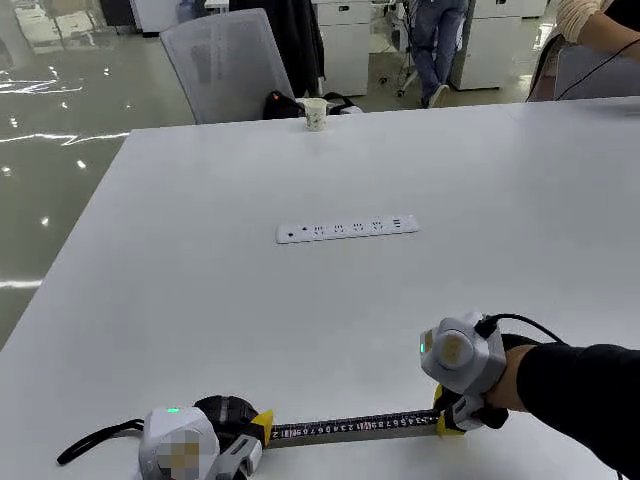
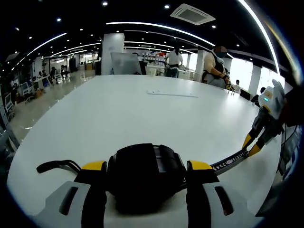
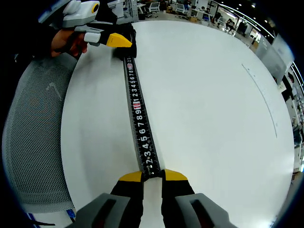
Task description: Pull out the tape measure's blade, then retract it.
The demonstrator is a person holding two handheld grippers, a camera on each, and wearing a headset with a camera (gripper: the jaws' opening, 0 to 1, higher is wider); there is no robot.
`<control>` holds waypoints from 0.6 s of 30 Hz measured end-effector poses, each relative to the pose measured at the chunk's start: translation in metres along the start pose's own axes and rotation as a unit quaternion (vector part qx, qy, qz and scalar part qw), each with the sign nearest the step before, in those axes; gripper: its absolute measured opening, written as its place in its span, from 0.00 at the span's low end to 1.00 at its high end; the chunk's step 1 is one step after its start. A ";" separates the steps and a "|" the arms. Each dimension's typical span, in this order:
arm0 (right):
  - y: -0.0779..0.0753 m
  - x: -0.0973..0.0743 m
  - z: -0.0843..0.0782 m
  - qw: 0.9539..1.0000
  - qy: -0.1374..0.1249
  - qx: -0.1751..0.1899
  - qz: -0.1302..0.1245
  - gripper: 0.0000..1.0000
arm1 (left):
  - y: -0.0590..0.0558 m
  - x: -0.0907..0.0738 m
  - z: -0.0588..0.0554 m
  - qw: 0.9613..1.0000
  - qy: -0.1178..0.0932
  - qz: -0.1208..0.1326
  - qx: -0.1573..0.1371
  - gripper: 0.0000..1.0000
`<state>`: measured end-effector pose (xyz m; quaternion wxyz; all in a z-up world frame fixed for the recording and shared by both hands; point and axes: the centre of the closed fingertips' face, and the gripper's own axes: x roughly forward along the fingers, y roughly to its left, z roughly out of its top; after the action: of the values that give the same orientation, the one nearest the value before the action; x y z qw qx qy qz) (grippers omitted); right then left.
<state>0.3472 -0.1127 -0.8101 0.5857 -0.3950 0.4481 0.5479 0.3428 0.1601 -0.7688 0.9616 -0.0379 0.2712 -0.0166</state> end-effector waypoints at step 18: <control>0.000 0.001 -0.001 1.000 0.014 0.000 -0.001 0.10 | 0.000 0.000 -0.004 1.000 0.009 -0.003 0.015 0.61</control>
<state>0.3474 -0.1133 -0.8112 0.5797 -0.4031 0.4556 0.5421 0.3403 0.1599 -0.7725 0.9597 -0.0242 0.2790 -0.0240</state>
